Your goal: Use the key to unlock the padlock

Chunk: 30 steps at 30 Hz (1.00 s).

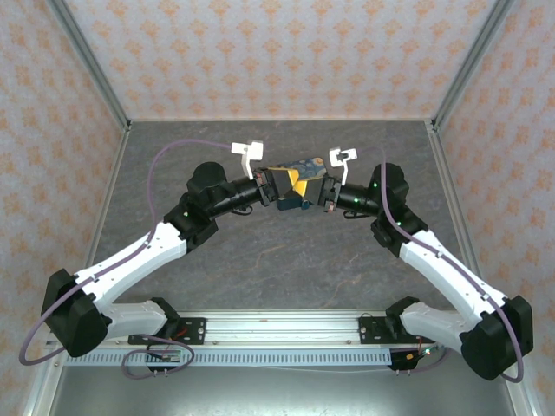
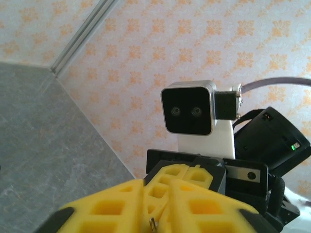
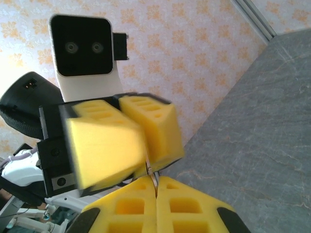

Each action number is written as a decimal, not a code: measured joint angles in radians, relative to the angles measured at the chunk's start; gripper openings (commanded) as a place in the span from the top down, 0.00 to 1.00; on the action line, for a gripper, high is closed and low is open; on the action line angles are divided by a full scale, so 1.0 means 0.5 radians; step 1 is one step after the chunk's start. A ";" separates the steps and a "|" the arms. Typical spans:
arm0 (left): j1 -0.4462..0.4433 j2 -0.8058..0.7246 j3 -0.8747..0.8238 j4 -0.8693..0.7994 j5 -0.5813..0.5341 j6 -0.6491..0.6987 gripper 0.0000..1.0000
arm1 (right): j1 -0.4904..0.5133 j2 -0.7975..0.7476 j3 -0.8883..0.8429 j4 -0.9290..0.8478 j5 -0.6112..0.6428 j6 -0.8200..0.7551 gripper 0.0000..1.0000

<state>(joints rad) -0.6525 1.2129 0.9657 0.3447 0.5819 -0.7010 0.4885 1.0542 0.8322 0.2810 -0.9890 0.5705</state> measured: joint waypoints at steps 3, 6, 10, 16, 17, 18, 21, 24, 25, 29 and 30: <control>0.026 -0.033 0.010 -0.090 -0.035 0.041 0.48 | 0.000 -0.046 0.000 -0.124 0.046 -0.063 1.00; 0.124 -0.080 0.012 -0.186 -0.092 0.049 0.36 | 0.000 -0.102 0.000 -0.242 0.104 -0.127 1.00; 0.262 -0.091 0.008 -0.324 -0.214 0.041 0.25 | 0.000 -0.185 -0.007 -0.386 0.226 -0.208 1.00; 0.285 0.073 -0.089 -0.486 -0.406 0.043 0.17 | 0.000 -0.284 -0.034 -0.542 0.414 -0.284 1.00; 0.285 0.118 -0.101 -0.511 -0.433 0.043 0.17 | 0.000 -0.288 -0.034 -0.557 0.429 -0.291 1.00; 0.285 0.180 -0.114 -0.543 -0.464 0.043 0.16 | 0.000 -0.288 -0.034 -0.567 0.444 -0.295 1.00; 0.285 0.370 -0.128 -0.607 -0.517 0.042 0.16 | 0.000 -0.287 -0.035 -0.598 0.470 -0.305 1.00; 0.285 0.539 -0.128 -0.613 -0.531 0.040 0.15 | 0.000 -0.284 -0.036 -0.612 0.479 -0.307 1.00; 0.285 0.596 -0.127 -0.610 -0.534 0.034 0.14 | 0.000 -0.283 -0.036 -0.617 0.483 -0.307 1.00; 0.285 0.793 -0.121 -0.566 -0.539 -0.026 0.13 | 0.000 -0.283 -0.037 -0.623 0.484 -0.306 1.00; 0.285 0.845 -0.105 -0.553 -0.539 -0.042 0.13 | 0.000 -0.284 -0.037 -0.623 0.484 -0.307 1.00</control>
<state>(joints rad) -0.5102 1.6356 0.9131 0.0681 0.3126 -0.7219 0.4885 0.9123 0.8139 -0.0307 -0.7471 0.4171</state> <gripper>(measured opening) 0.867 0.045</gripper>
